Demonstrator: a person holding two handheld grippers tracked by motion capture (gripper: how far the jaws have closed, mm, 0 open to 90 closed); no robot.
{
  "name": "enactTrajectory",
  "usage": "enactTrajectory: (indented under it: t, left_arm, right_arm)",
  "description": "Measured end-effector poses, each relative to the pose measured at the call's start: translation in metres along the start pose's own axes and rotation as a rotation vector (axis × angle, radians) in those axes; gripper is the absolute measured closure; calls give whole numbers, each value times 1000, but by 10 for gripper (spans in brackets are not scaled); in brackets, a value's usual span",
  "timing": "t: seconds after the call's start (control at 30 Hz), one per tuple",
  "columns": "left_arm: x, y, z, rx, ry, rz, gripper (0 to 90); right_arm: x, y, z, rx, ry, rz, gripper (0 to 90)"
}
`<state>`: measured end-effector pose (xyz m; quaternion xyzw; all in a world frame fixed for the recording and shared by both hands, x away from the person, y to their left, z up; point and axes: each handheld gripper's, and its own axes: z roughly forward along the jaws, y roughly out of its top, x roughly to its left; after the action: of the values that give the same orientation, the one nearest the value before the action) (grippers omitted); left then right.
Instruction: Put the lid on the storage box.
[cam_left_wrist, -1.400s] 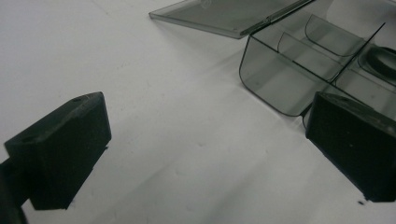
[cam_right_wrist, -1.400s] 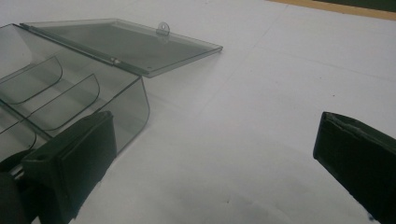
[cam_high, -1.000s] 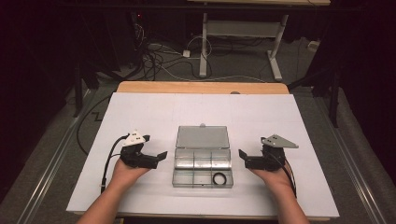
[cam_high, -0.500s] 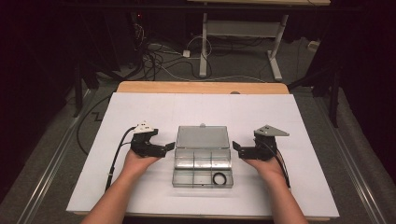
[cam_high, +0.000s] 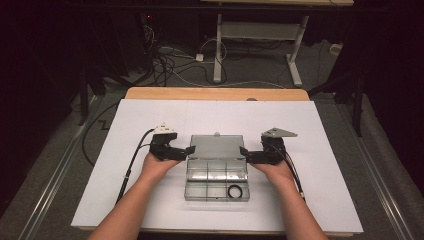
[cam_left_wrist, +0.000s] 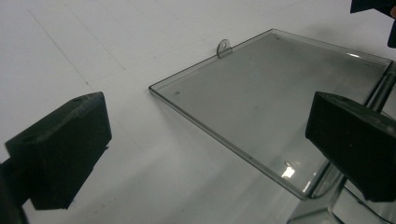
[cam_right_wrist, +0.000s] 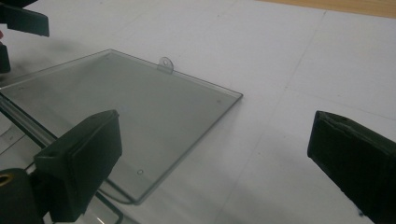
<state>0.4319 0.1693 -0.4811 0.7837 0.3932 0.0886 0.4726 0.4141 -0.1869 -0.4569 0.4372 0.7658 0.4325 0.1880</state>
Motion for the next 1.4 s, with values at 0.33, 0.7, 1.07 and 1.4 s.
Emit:
enactTrajectory:
  t: [0.33, 0.7, 1.07, 1.4]
  left_arm:
    - [0, -1, 15, 44, -24, -37, 0]
    - [-2, -3, 18, 64, -35, -28, 0]
    - [-3, -3, 18, 66, -25, -19, 5]
    - [-4, -4, 18, 64, -23, -16, 5]
  right_arm:
    - [5, 4, 23, 58, 58, 48, 94]
    - [8, 2, 35, 114, 89, 75, 161]
    - [6, 0, 38, 127, 131, 122, 170]
    - [4, -2, 40, 146, 183, 180, 173]
